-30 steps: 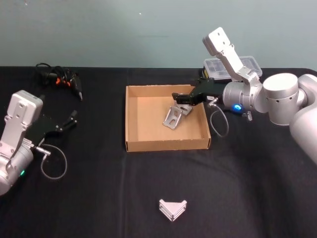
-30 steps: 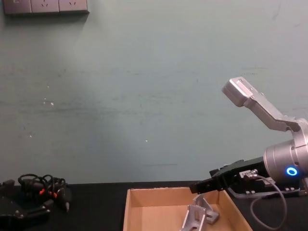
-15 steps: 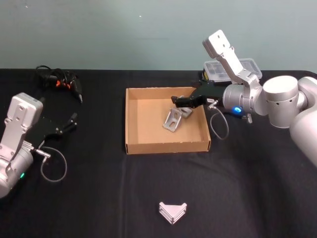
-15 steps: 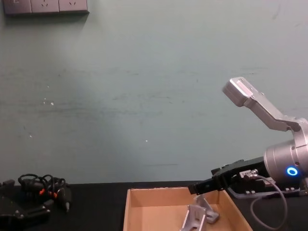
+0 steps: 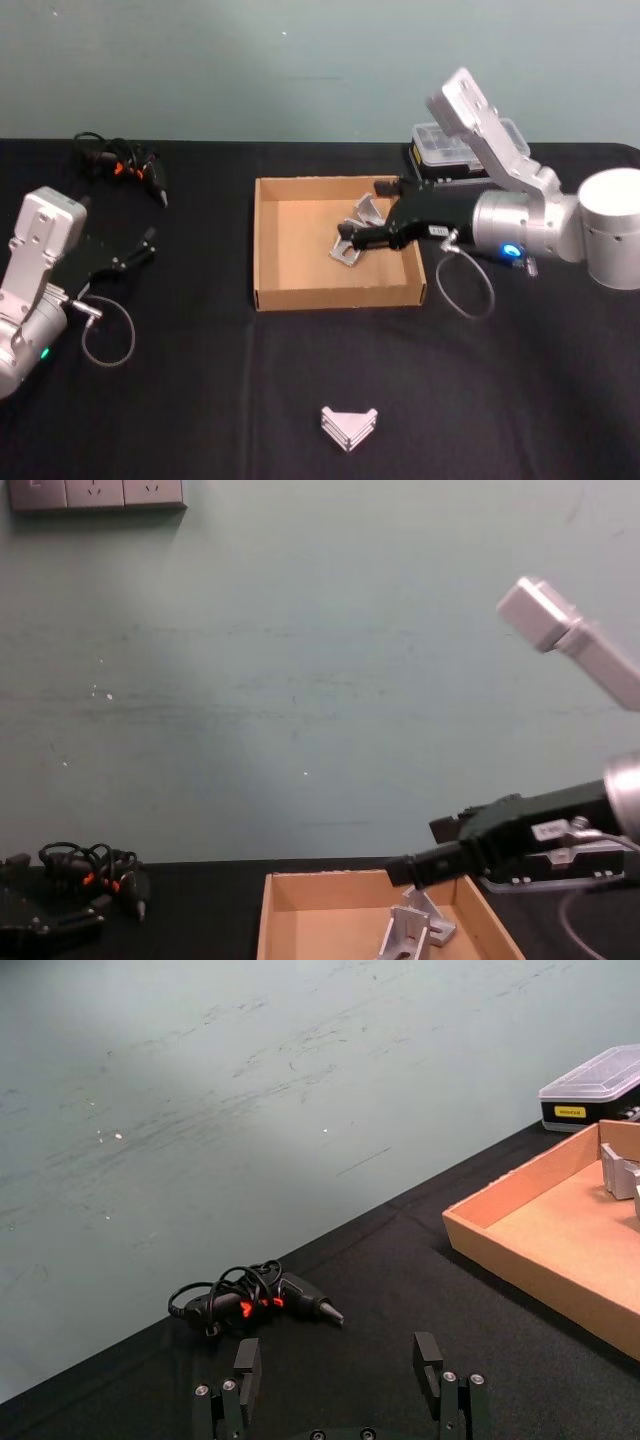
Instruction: Use one hand to pick up the angle iron from the table and place it into the box.
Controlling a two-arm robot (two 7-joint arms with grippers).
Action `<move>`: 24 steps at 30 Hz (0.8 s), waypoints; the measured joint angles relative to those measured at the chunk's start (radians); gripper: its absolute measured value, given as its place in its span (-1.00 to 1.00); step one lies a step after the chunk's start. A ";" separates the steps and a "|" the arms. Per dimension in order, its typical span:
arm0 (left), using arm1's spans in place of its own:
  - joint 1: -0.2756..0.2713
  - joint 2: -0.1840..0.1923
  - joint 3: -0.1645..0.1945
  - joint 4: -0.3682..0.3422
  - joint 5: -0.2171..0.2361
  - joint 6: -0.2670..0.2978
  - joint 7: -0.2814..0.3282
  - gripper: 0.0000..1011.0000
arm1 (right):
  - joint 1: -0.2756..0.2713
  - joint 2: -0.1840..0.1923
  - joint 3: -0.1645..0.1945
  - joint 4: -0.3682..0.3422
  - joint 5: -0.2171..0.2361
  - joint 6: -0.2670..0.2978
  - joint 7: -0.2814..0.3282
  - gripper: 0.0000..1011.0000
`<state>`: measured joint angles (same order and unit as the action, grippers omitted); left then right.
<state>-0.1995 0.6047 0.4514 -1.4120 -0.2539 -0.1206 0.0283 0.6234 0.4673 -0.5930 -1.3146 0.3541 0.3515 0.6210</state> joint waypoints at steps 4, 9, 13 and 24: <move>0.000 0.000 0.000 0.000 0.000 0.000 0.000 0.98 | -0.101 0.092 0.018 -0.185 0.051 0.038 0.023 0.99; 0.000 0.000 0.000 0.000 0.000 0.000 0.000 0.98 | -0.192 0.173 0.031 -0.332 0.099 0.063 0.040 0.99; 0.000 0.000 0.000 0.000 0.000 0.000 0.000 0.98 | -0.255 0.234 0.032 -0.424 0.127 0.067 0.054 0.99; 0.000 0.000 0.000 0.000 0.000 0.000 0.000 0.98 | -0.286 0.351 -0.039 -0.475 0.126 0.016 0.166 0.99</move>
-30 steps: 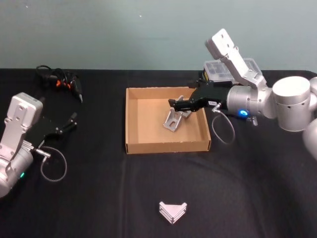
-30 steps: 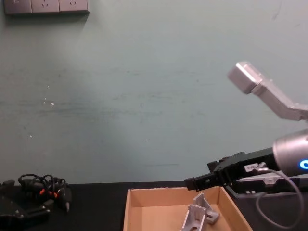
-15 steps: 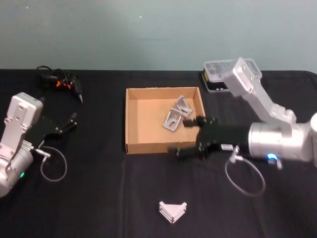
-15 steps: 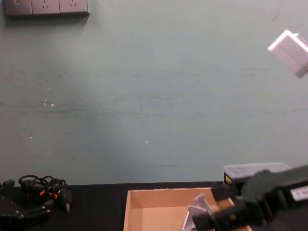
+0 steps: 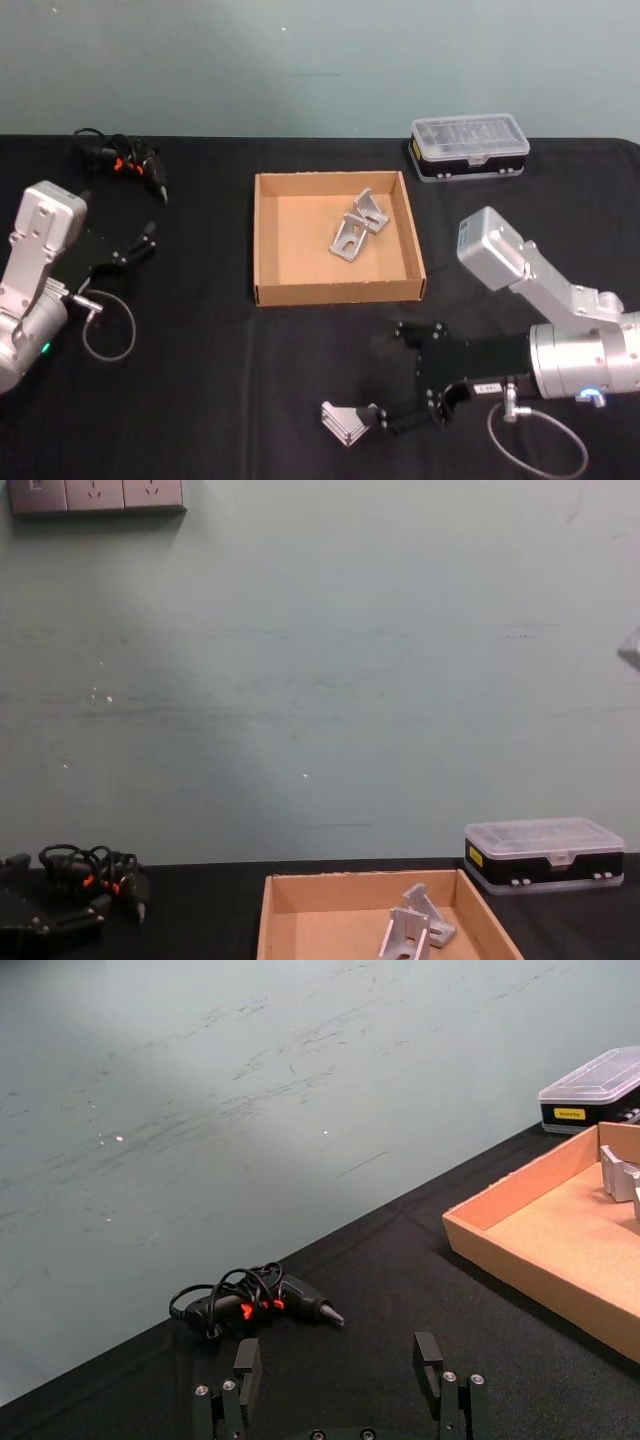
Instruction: Use one hand to pick up the angle iron from the table and place it into the box.
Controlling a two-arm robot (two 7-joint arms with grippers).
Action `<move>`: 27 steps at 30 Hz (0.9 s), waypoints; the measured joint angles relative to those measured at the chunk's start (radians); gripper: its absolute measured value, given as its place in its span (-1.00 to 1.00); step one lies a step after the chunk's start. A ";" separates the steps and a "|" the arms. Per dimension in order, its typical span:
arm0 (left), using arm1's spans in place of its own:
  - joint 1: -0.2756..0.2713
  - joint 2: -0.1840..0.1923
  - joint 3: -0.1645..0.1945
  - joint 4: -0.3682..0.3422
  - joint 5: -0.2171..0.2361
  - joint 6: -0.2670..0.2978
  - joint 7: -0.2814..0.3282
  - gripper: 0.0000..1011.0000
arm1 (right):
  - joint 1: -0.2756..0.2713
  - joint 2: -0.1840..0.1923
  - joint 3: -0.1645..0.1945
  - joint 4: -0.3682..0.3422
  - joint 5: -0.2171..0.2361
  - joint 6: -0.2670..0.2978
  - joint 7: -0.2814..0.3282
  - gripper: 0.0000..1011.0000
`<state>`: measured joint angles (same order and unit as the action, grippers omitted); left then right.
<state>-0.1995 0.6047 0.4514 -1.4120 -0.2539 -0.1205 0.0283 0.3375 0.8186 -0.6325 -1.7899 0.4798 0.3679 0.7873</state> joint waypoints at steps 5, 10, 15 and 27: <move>0.000 0.000 0.000 0.000 0.000 0.000 0.000 0.98 | 0.038 0.006 -0.055 0.036 -0.026 -0.010 0.061 0.99; 0.000 0.000 0.000 0.000 0.000 0.000 0.000 0.98 | 0.074 -0.017 -0.115 0.084 -0.047 -0.010 0.108 0.99; 0.000 0.000 0.000 0.000 0.000 0.000 0.000 0.98 | 0.098 -0.042 -0.153 0.116 -0.068 -0.002 0.111 0.99; 0.000 0.000 0.000 0.000 0.000 0.000 0.000 0.98 | 0.130 -0.084 -0.193 0.189 -0.076 -0.005 0.081 0.99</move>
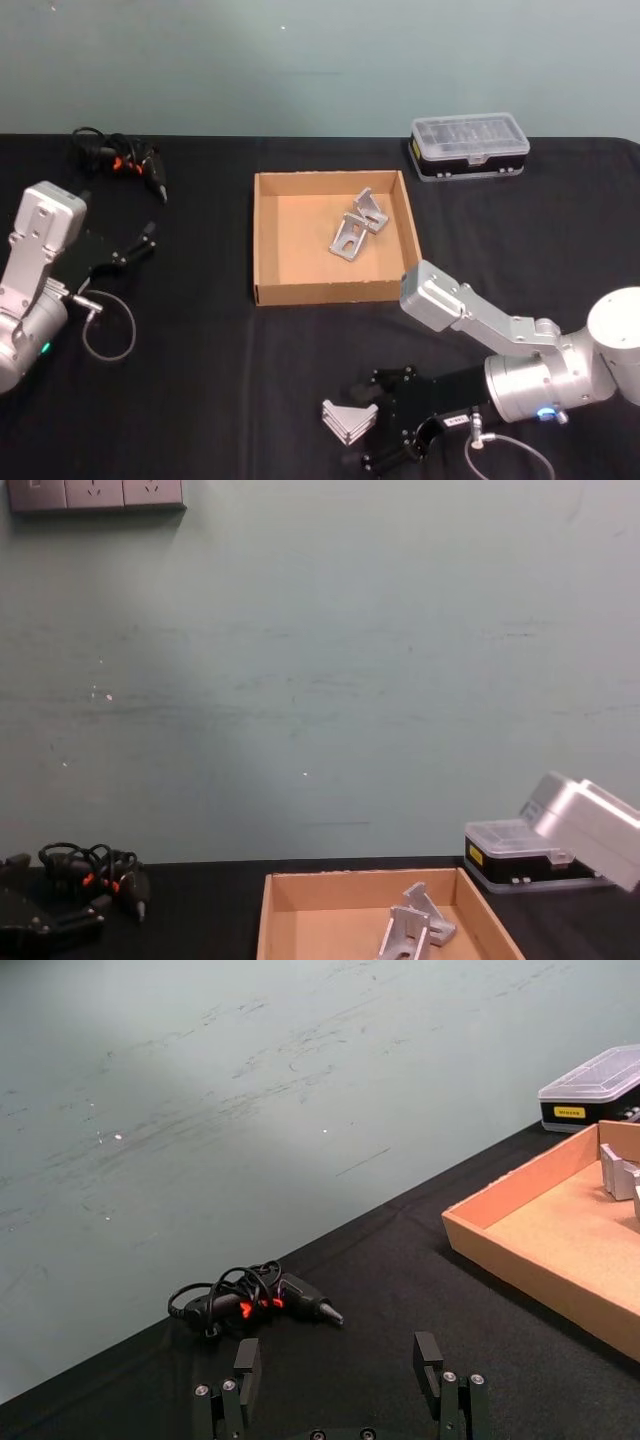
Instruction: Use one hand to pick up the angle iron from the table and place it into the box.
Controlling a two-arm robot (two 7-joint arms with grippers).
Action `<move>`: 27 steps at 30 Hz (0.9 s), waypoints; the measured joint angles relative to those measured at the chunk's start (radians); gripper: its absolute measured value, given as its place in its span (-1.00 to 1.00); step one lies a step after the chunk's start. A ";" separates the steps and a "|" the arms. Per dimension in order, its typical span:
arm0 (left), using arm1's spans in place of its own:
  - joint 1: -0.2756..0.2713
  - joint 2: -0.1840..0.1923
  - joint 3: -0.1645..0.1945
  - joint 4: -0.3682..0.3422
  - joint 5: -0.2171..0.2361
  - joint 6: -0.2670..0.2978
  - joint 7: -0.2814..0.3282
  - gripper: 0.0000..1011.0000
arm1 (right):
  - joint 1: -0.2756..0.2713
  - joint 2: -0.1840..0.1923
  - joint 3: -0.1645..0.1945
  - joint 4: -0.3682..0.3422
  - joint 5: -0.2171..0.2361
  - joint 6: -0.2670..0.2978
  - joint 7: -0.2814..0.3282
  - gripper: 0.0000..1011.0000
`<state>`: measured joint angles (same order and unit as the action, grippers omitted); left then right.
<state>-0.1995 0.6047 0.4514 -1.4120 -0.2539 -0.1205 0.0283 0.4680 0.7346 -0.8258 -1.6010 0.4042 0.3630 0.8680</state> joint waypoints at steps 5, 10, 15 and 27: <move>0.000 0.000 0.000 0.000 0.000 0.000 0.000 0.98 | 0.011 -0.011 -0.015 0.016 -0.003 -0.002 -0.002 0.99; 0.000 0.000 0.000 0.000 0.000 0.000 0.000 0.98 | 0.010 -0.010 -0.013 0.016 -0.002 -0.002 -0.002 0.99; 0.000 0.000 0.000 0.000 0.000 0.000 0.000 0.98 | 0.009 -0.009 -0.011 0.015 -0.002 -0.003 -0.002 0.94; 0.000 0.000 0.000 0.000 0.000 0.000 0.000 0.98 | 0.008 -0.008 -0.009 0.012 -0.001 -0.003 -0.003 0.29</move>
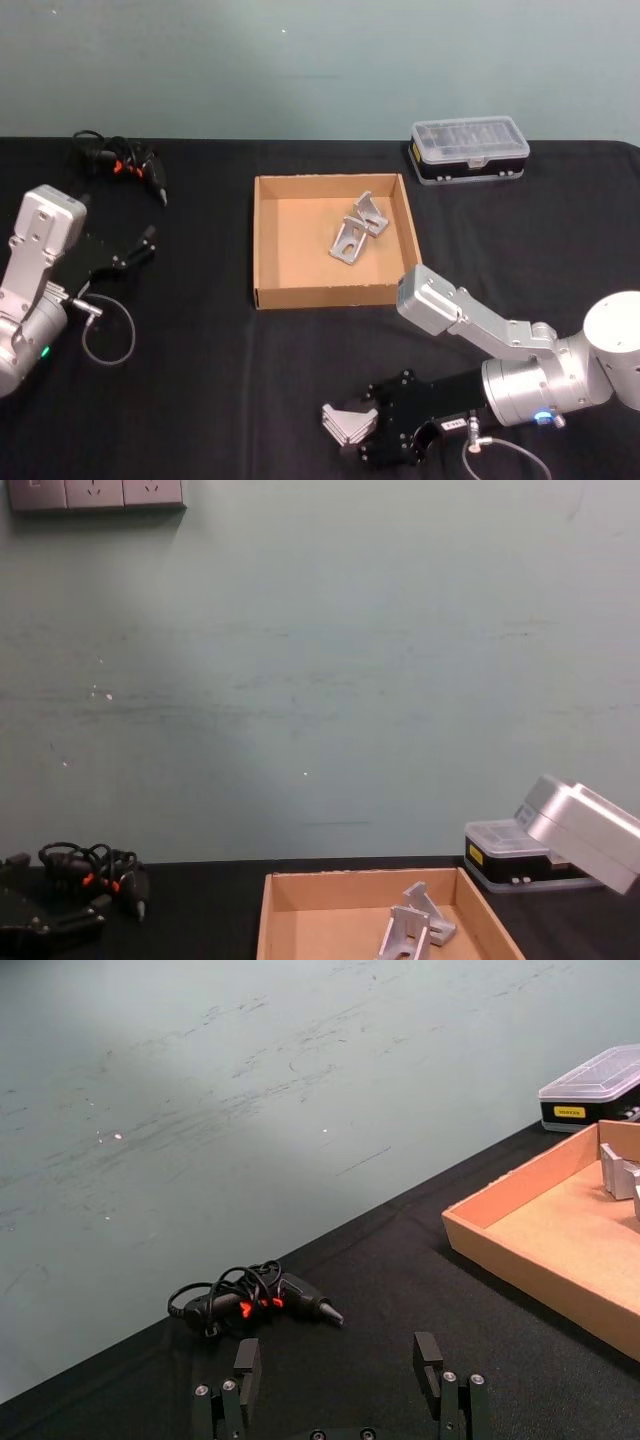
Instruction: Use one hand to pick up the angle iron from the table and place it into the box.
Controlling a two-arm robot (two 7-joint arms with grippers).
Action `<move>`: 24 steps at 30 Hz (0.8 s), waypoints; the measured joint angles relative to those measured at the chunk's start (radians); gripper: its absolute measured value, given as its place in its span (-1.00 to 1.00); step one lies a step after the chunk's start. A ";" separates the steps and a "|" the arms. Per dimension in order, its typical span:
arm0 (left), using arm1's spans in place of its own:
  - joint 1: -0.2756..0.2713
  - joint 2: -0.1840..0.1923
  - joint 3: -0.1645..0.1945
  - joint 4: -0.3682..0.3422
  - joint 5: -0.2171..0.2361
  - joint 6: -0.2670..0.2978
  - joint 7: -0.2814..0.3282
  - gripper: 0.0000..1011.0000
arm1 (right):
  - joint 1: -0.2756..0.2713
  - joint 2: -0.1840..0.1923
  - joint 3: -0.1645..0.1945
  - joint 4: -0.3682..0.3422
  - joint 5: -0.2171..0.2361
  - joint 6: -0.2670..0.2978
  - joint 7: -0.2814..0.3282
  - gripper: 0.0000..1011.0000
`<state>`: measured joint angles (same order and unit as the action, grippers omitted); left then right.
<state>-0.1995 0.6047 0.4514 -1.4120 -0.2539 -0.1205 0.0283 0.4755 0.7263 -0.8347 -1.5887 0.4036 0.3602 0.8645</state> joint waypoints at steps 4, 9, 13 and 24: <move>0.000 0.000 0.000 0.000 0.000 0.000 0.000 0.98 | 0.000 0.000 0.000 0.000 0.000 0.000 0.000 0.04; 0.000 0.000 0.000 0.000 0.000 0.000 0.000 0.98 | -0.001 0.001 0.001 -0.001 0.001 0.000 0.000 -0.28; 0.000 0.000 0.000 0.000 0.000 0.000 0.000 0.98 | -0.001 0.001 0.001 -0.001 0.001 0.000 0.000 -0.41; 0.000 0.000 0.000 0.000 0.000 0.000 0.000 0.98 | -0.001 0.004 0.003 -0.008 0.005 -0.003 -0.005 -0.41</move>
<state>-0.1996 0.6047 0.4514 -1.4120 -0.2540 -0.1205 0.0283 0.4743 0.7304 -0.8319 -1.5964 0.4090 0.3572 0.8591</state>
